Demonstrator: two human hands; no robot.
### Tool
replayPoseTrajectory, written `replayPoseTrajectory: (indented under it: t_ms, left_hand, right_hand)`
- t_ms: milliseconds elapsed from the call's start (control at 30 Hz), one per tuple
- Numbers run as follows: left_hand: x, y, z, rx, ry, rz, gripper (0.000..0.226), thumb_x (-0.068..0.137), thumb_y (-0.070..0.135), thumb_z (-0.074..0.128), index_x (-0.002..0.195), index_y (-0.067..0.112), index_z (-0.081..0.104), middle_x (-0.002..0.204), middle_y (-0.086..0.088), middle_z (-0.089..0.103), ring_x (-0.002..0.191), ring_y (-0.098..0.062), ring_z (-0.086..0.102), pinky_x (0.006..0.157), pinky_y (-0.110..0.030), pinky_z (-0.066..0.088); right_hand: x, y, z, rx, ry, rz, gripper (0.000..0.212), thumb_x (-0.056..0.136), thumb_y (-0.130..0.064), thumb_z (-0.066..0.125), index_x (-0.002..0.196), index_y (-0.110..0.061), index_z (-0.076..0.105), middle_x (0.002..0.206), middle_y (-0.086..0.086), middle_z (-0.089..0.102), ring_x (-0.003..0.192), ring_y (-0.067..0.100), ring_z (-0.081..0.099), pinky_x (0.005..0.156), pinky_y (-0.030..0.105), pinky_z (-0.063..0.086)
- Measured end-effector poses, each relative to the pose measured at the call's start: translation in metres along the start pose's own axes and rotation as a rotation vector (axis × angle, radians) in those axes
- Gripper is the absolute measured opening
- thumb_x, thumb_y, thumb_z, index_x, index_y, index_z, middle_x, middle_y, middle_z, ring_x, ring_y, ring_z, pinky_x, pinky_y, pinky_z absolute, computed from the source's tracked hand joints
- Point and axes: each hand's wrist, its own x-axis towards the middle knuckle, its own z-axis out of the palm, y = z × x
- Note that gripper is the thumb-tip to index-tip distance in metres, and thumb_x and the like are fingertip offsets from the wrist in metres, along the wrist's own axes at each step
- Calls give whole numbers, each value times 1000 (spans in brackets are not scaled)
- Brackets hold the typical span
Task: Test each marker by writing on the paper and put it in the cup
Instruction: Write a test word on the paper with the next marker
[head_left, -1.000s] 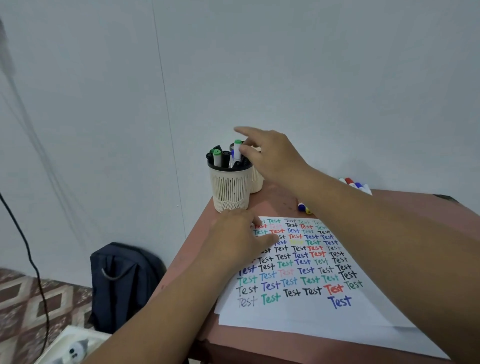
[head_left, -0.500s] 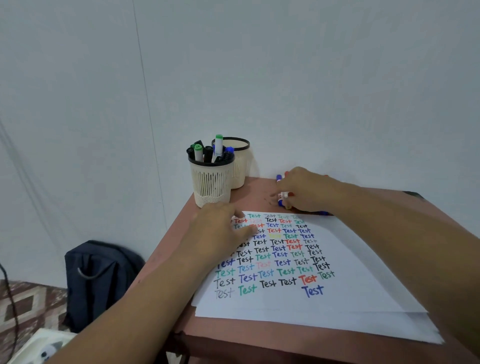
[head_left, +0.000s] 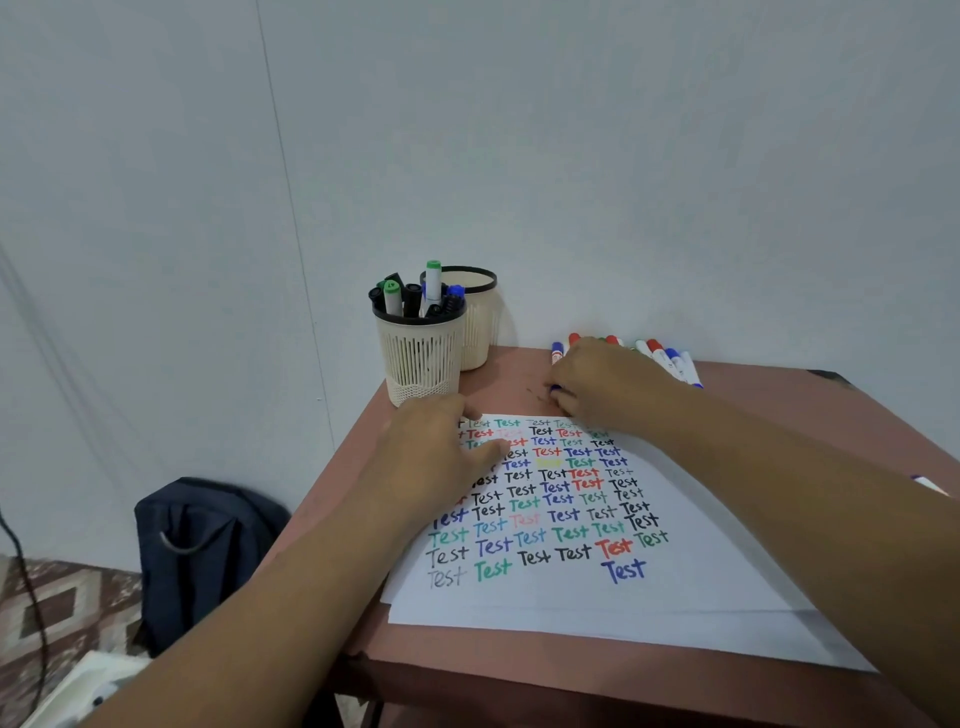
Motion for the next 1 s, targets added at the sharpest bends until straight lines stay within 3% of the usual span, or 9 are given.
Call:
replayPoseTrajectory:
  t_ms: [167, 267, 333, 433, 533, 600, 733, 833, 1000]
  left_hand:
    - [-3, -1, 2, 8, 25, 109, 54, 87, 56, 67, 133, 31, 52, 135, 12, 51, 129, -9, 40, 108, -37, 40]
    - [-4, -1, 2, -17, 40, 153, 60, 91, 52, 64, 143, 32, 43, 146, 12, 44, 137, -7, 33, 114, -34, 33]
    - [-6, 0, 2, -54, 49, 182, 62, 94, 50, 62, 148, 34, 36, 149, 13, 40, 138, -6, 30, 114, -32, 31]
    - [-8, 1, 2, -144, 77, 249, 58, 97, 46, 57, 149, 36, 33, 136, 16, 45, 128, -5, 36, 108, -33, 35]
    - [-9, 0, 1, -183, 59, 286, 52, 101, 47, 48, 150, 36, 33, 133, 18, 45, 121, -2, 40, 100, -29, 36]
    - [-9, -1, 2, -182, 67, 321, 40, 103, 46, 43, 142, 34, 42, 125, 17, 51, 112, 0, 44, 92, -27, 37]
    - [-9, 1, 2, -130, 101, 337, 28, 105, 44, 36, 105, 22, 54, 89, 10, 52, 84, -6, 48, 67, -27, 34]
    - [-12, 3, 0, -106, 125, 349, 33, 104, 47, 34, 100, 22, 54, 78, 8, 53, 75, -8, 51, 62, -31, 41]
    - [-20, 8, -5, -102, 106, 346, 32, 103, 47, 39, 110, 25, 60, 71, 9, 57, 69, -6, 56, 59, -24, 43]
  right_hand:
    - [-14, 4, -11, 234, 148, 41, 30, 108, -33, 46, 120, -19, 70, 104, 4, 65, 108, 21, 55, 88, 41, 49]
    - [-34, -8, -25, 437, 329, 45, 37, 106, -36, 44, 120, -16, 71, 106, 5, 71, 108, 21, 57, 94, 38, 46]
    - [-49, -22, -37, 589, 484, 60, 32, 106, -31, 47, 119, -13, 71, 101, 2, 71, 99, 14, 60, 88, 28, 47]
    - [-69, -45, -51, 916, 601, 154, 19, 107, -22, 53, 115, -17, 70, 91, -8, 70, 83, 5, 66, 73, 16, 52]
    - [-81, -65, -54, 1349, 620, 267, 15, 107, -22, 54, 109, -19, 69, 90, -1, 75, 84, 16, 75, 75, 35, 62]
    - [-86, -75, -54, 1573, 633, 311, 16, 107, -21, 53, 109, -12, 67, 89, 5, 76, 85, 26, 77, 77, 42, 63]
    - [-93, -89, -58, 1945, 587, 410, 20, 108, -19, 51, 110, 0, 60, 80, 7, 76, 81, 26, 77, 72, 33, 64]
    - [-93, -93, -56, 2032, 530, 429, 21, 103, -19, 61, 115, -2, 60, 87, 11, 77, 84, 25, 77, 73, 29, 63]
    - [-91, -92, -49, 1957, 432, 437, 14, 95, -5, 70, 108, 1, 68, 94, 12, 77, 88, 21, 76, 81, 28, 63]
